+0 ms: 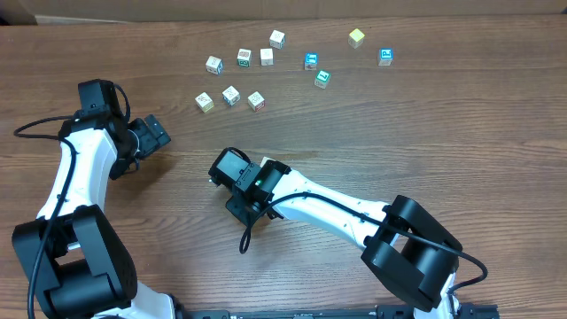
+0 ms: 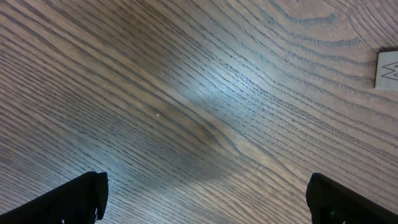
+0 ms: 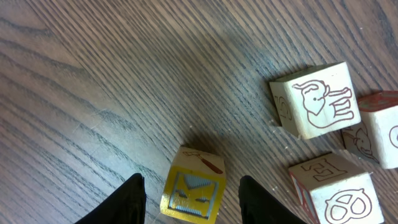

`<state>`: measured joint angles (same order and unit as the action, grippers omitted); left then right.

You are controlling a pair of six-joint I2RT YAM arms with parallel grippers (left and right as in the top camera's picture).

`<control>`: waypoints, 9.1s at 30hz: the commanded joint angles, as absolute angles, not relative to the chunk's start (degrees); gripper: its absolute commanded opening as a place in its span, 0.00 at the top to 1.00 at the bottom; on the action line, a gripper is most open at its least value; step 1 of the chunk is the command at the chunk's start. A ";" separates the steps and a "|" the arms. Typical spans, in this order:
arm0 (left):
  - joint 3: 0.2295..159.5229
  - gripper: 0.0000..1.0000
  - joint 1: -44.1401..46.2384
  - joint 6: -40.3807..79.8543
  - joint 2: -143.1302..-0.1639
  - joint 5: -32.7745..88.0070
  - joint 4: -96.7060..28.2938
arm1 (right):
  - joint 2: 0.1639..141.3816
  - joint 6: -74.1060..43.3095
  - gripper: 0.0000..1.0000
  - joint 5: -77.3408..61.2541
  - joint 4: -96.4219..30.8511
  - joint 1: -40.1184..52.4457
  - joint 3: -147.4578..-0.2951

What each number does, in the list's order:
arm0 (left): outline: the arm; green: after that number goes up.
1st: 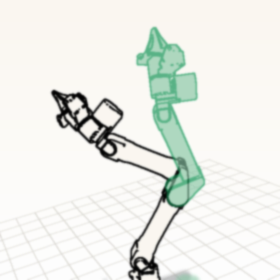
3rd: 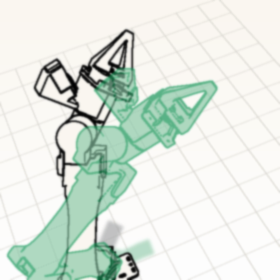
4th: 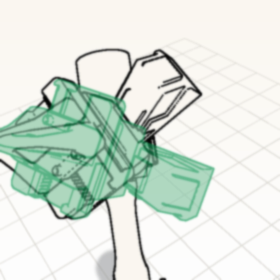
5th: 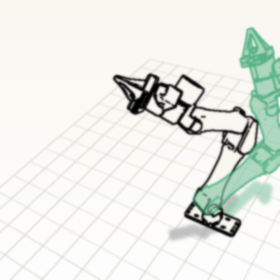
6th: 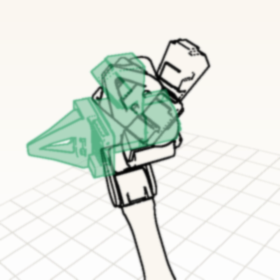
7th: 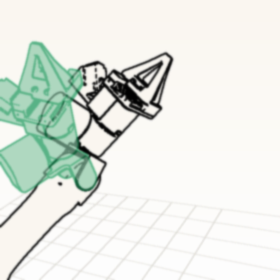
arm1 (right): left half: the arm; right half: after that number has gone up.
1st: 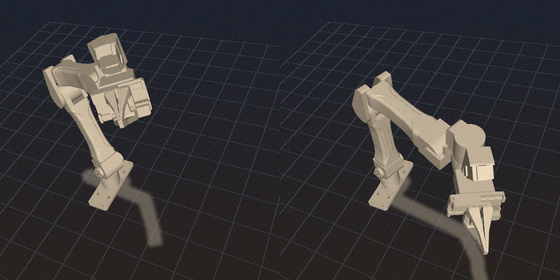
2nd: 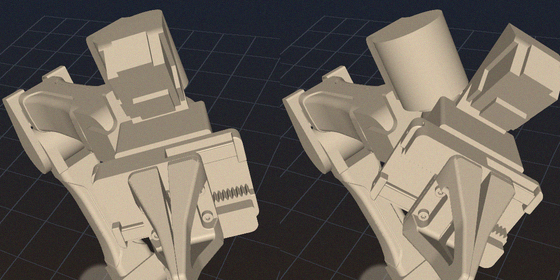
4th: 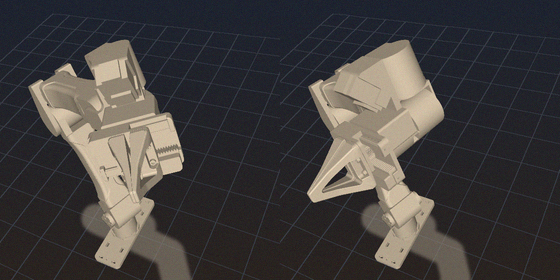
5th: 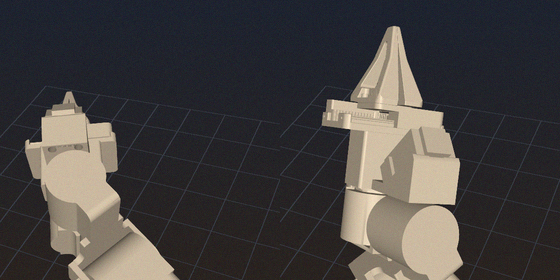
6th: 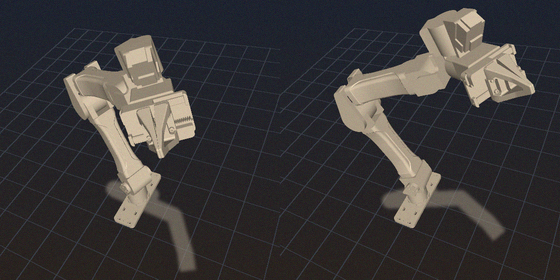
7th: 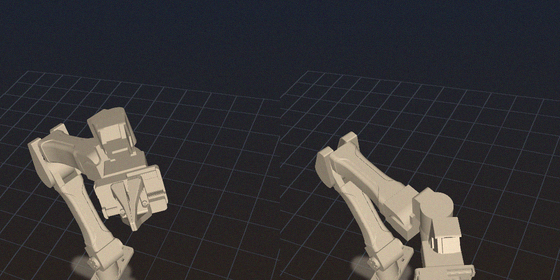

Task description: Form a circle

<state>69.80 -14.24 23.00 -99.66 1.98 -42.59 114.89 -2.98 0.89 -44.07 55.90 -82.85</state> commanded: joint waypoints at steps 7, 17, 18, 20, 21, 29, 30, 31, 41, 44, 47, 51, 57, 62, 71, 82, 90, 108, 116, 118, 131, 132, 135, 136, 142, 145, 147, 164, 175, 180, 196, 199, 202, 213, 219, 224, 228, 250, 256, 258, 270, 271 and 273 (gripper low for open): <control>70.02 0.00 -14.17 23.35 -100.03 2.44 -42.59 | 113.91 -6.37 0.53 1.63 -43.59 55.44 -91.59; 70.00 0.01 -14.17 23.35 -100.03 2.42 -42.61 | 109.95 -12.32 0.49 5.76 -60.07 39.77 -97.60; 70.00 0.00 -14.17 23.35 -100.03 2.44 -42.59 | 110.06 -13.21 0.48 5.76 -61.87 37.63 -97.56; 70.00 0.00 -14.17 23.35 -100.03 2.44 -42.59 | 110.17 -14.24 0.36 5.76 -65.32 33.10 -97.49; 70.02 0.00 -14.17 23.35 -100.03 2.42 -42.61 | 110.17 -14.76 0.33 5.76 -67.02 30.44 -97.47; 70.00 0.00 -14.17 23.35 -100.03 2.44 -42.59 | 110.28 -15.05 0.00 4.56 -70.35 13.80 -97.47; 70.00 0.01 -14.17 23.35 -100.03 2.44 -42.61 | 110.28 -15.05 0.00 2.87 -70.24 12.05 -97.47; 70.00 0.00 -14.17 23.38 -100.03 2.42 -42.59 | 110.28 -15.05 0.00 1.08 -70.02 10.57 -97.47; 70.00 0.01 -14.17 23.64 -100.03 2.74 -35.20 | 110.28 -15.03 0.00 -0.99 -67.16 3.79 -97.47; 70.00 0.00 -14.17 27.99 -100.03 6.20 -33.04 | 110.28 -15.03 0.00 -0.97 -67.13 3.49 -97.47; 70.00 0.07 -14.17 28.71 -100.03 9.30 -29.61 | 110.28 -15.03 0.00 -0.99 -67.13 3.51 -97.47; 70.02 0.96 -14.17 27.22 -100.03 9.87 -28.18 | 110.28 -15.03 0.00 -0.99 -67.13 3.51 -97.47; 70.35 0.96 -14.33 24.18 -99.61 19.05 -30.04 | 110.28 -15.03 0.00 -0.99 -67.13 3.51 -97.47; 76.44 0.96 -14.33 22.55 -98.72 22.09 -41.06 | 110.28 -15.03 0.00 -0.99 -67.13 3.51 -97.47; 96.75 0.29 -11.07 14.26 -98.72 21.52 -74.91 | 110.28 -15.03 0.00 -0.99 -67.13 3.51 -97.47; 97.21 0.23 -0.38 11.25 -97.73 11.44 -94.56 | 110.28 -15.03 0.00 -0.99 -67.13 3.51 -97.47; 93.41 0.22 12.95 19.46 -92.88 1.93 -96.66 | 110.28 -15.03 0.00 -0.99 -67.13 3.51 -97.47; 65.43 0.44 33.21 22.39 -90.28 -4.54 -72.49 | 110.28 -15.03 0.00 -0.99 -67.13 3.51 -97.47; 54.92 0.37 38.94 23.70 -72.99 -14.33 -59.46 | 110.28 -15.03 0.00 -0.99 -67.16 3.51 -97.47; 54.04 0.37 38.50 25.41 -71.46 -19.27 -59.57 | 110.28 -15.03 0.00 -0.99 -67.13 3.51 -97.47; 52.23 0.34 38.48 16.23 -75.81 -17.93 -51.66 | 110.28 -15.03 0.00 -0.99 -67.13 3.51 -97.47; 52.23 0.34 38.48 16.21 -76.84 -17.96 -51.46 | 110.28 -15.03 0.00 -0.99 -67.13 3.51 -97.47; 52.23 0.39 38.48 15.68 -80.01 -16.34 -50.41 | 110.28 -15.03 0.00 -0.99 -67.13 3.51 -97.47; 52.23 0.41 38.48 14.74 -81.21 -15.27 -50.02 | 110.28 -15.03 0.00 -0.99 -67.13 3.51 -97.47; 52.23 0.45 38.48 10.22 -87.74 -13.91 -48.95 | 110.28 -15.03 0.00 -0.99 -67.13 3.51 -97.47; 52.23 0.44 38.48 9.21 -89.91 -12.86 -47.86 | 110.28 -15.03 0.00 -0.99 -67.13 3.51 -97.47; 52.23 0.44 38.48 7.79 -90.70 -11.70 -47.42 | 110.28 -15.03 0.00 -0.99 -67.13 3.51 -97.47; 52.21 0.44 33.54 -0.36 -91.66 -4.97 -43.00 | 110.28 -15.03 0.00 -0.99 -67.13 3.51 -97.47; 50.94 0.51 33.34 -0.47 -91.66 -4.86 -43.20 | 110.28 -15.03 0.00 -0.99 -67.13 3.51 -97.47; 48.64 0.46 33.34 -0.47 -91.66 -5.08 -40.14 | 110.28 -15.03 0.00 -0.99 -67.13 3.51 -97.47; 48.47 0.64 33.34 0.19 -91.66 -7.09 -34.17 | 110.28 -15.03 0.00 -0.99 -67.13 3.51 -97.47; 48.47 0.51 33.34 0.19 -91.66 -7.03 -36.27 | 110.28 -15.03 0.00 -0.99 -67.13 3.51 -97.47; 48.47 0.50 33.34 0.49 -91.66 -6.96 -38.33 | 110.28 -15.03 0.00 -0.99 -67.13 3.51 -97.47; 48.47 0.70 33.34 1.52 -91.66 -6.42 -37.34 | 110.28 -15.03 0.00 -0.99 -67.13 3.51 -97.47; 48.47 0.69 33.34 2.04 -91.66 -8.82 -33.58 | 110.28 -15.03 0.00 -0.99 -67.13 3.51 -97.47; 48.47 0.68 33.28 2.55 -91.66 -9.69 -32.97 | 110.28 -15.03 0.00 -0.99 -67.13 3.51 -97.47; 48.47 0.67 33.28 2.59 -91.68 -9.82 -32.05 | 110.28 -15.03 0.00 -0.99 -67.13 3.51 -97.47; 48.62 0.43 33.34 4.14 -96.64 -8.97 -32.99 | 110.28 -15.03 0.00 -0.99 -67.13 3.51 -97.47; 48.82 0.25 33.34 4.78 -93.12 -8.93 -34.33 | 110.28 -15.03 0.00 -0.99 -67.16 3.51 -97.47; 48.97 0.25 33.34 4.99 -90.96 -8.82 -34.98 | 110.28 -15.03 0.00 -0.99 -67.13 3.51 -97.47; 48.86 0.35 33.34 5.17 -83.53 -6.15 -36.60 | 110.28 -15.03 0.00 -0.99 -67.13 3.51 -97.47; 48.86 0.36 33.34 4.51 -83.90 -6.09 -36.62 | 110.28 -15.03 0.00 -0.97 -67.13 3.51 -97.47; 48.86 0.36 33.34 4.45 -85.19 -6.11 -36.58 | 110.28 -15.03 0.00 -0.99 -67.13 3.51 -97.47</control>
<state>49.10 33.32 5.56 -83.85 -6.96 -36.56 111.39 -14.81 -1.08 -67.26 3.77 -96.86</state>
